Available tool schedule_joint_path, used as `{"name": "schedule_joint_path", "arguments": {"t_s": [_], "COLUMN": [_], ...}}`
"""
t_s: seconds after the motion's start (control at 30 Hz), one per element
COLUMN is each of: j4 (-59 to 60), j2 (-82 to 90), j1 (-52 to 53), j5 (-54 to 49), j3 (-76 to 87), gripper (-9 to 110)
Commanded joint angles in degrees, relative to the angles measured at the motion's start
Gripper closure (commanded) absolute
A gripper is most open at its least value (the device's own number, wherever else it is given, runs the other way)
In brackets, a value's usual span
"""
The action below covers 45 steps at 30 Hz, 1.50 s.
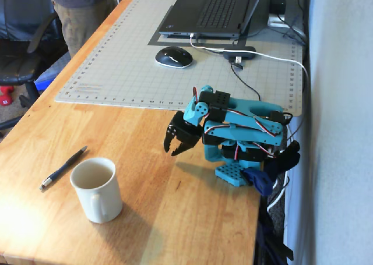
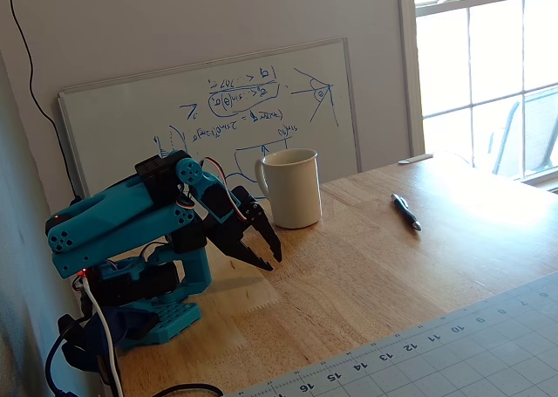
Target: Grasp a pen and put it in a mug.
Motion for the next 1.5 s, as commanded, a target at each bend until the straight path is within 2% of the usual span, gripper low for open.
{"name": "schedule_joint_path", "arguments": {"t_s": [0.0,0.6,0.8,1.23,1.47], "j4": [0.09,0.00,0.44,0.00,0.00], "j2": [1.49,1.49,-1.32,-34.54,-59.85], "j1": [0.09,0.18,0.18,0.09,0.18], "j5": [0.35,0.35,0.44,0.53,0.62], "j3": [-0.53,-1.14,-7.12,-30.41,-53.35], "gripper": [97,97,96,96,96]}}
